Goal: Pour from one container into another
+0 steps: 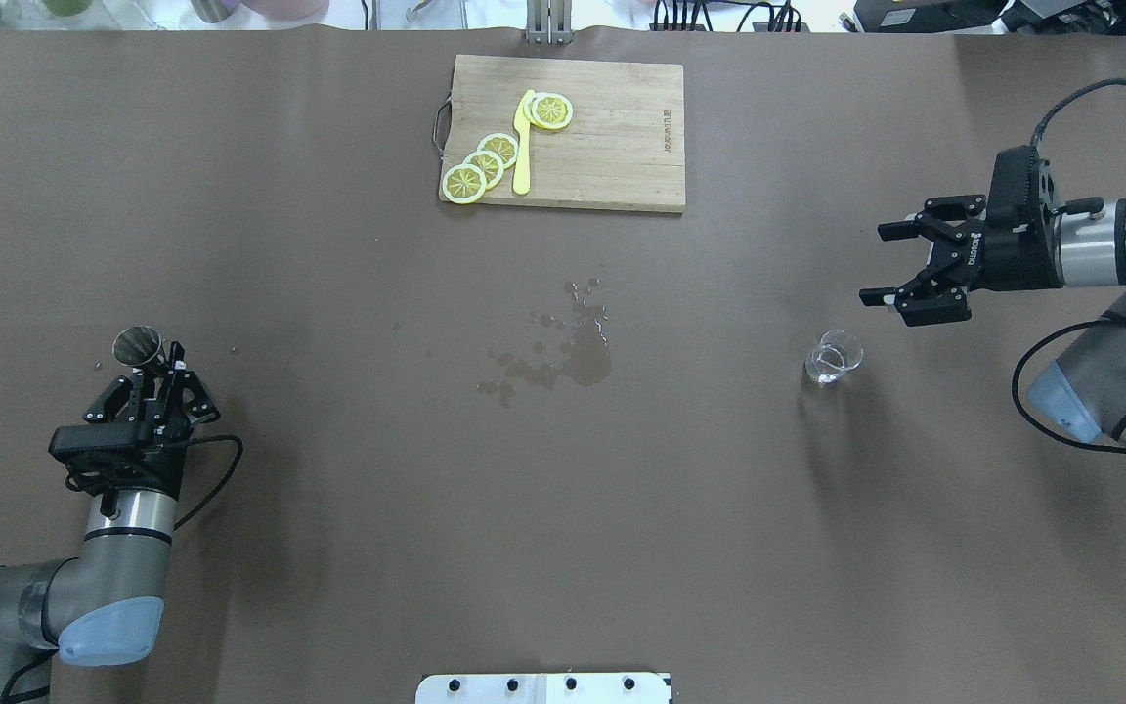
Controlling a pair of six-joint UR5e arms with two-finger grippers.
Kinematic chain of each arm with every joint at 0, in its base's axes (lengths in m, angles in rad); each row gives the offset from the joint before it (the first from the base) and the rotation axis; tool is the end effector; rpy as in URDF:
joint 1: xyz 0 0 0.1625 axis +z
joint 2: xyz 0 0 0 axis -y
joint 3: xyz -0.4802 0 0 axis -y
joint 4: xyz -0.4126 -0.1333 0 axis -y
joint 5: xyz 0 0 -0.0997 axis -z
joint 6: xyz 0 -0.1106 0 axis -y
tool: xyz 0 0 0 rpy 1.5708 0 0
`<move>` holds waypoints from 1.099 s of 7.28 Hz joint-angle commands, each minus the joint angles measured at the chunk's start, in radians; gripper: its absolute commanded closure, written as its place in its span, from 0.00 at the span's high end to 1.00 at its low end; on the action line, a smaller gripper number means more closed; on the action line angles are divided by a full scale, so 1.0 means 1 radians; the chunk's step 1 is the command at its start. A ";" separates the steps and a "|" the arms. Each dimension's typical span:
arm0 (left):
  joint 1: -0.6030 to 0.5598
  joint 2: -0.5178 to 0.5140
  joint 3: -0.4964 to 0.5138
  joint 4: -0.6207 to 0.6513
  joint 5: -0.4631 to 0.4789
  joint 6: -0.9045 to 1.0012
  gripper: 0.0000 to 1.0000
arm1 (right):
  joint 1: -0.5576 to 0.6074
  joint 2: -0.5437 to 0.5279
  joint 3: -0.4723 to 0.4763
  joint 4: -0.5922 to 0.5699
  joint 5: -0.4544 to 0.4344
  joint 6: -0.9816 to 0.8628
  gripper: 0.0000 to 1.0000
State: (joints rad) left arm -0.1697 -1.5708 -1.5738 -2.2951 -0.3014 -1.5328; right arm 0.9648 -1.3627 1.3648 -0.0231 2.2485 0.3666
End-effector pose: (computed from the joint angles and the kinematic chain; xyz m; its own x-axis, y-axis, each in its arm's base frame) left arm 0.4612 -0.3214 0.5997 0.7614 -0.1190 -0.6373 0.6475 0.1900 0.7380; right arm -0.2892 -0.5296 0.5336 0.2687 -0.8890 0.3707 -0.0904 0.3598 0.9286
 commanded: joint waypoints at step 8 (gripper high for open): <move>0.041 0.015 -0.012 -0.001 0.037 -0.001 0.99 | 0.314 -0.044 0.108 -0.781 0.018 0.018 1.00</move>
State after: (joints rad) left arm -0.1419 -1.5593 -1.5802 -2.2958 -0.2866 -1.5339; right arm 1.2589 -1.3777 1.4483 -0.7066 2.2987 0.3844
